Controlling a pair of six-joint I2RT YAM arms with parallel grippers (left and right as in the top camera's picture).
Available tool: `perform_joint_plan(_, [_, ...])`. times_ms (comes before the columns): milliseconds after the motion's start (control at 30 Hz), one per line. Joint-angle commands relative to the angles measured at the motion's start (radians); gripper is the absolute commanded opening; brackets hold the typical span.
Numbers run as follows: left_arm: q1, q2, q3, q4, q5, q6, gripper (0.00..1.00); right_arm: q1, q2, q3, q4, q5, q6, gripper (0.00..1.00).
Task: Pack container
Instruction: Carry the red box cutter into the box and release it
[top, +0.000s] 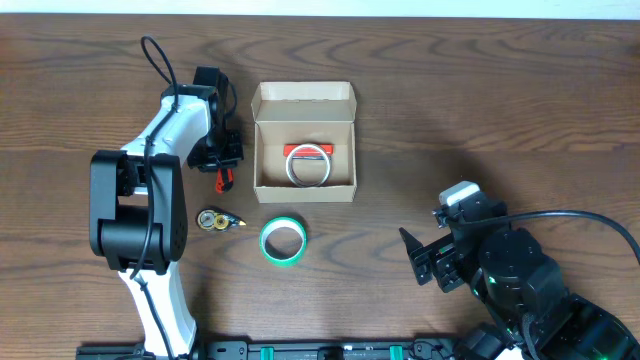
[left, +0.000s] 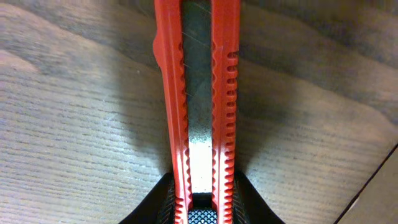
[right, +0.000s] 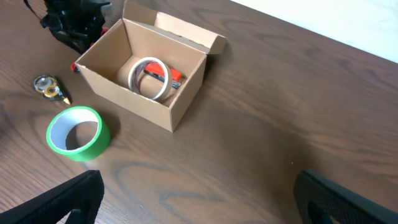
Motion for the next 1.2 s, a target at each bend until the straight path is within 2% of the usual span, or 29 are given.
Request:
perform_joint_plan(0, [0.005,0.025,0.014,0.004,-0.024,-0.051,0.22,-0.002,0.0,-0.003,0.002,0.003,0.007,0.99])
perform_joint_plan(1167, [-0.005,-0.274,0.019,-0.019,-0.05,-0.108,0.23,-0.002,0.0,-0.003,0.001,0.003,0.007,0.99])
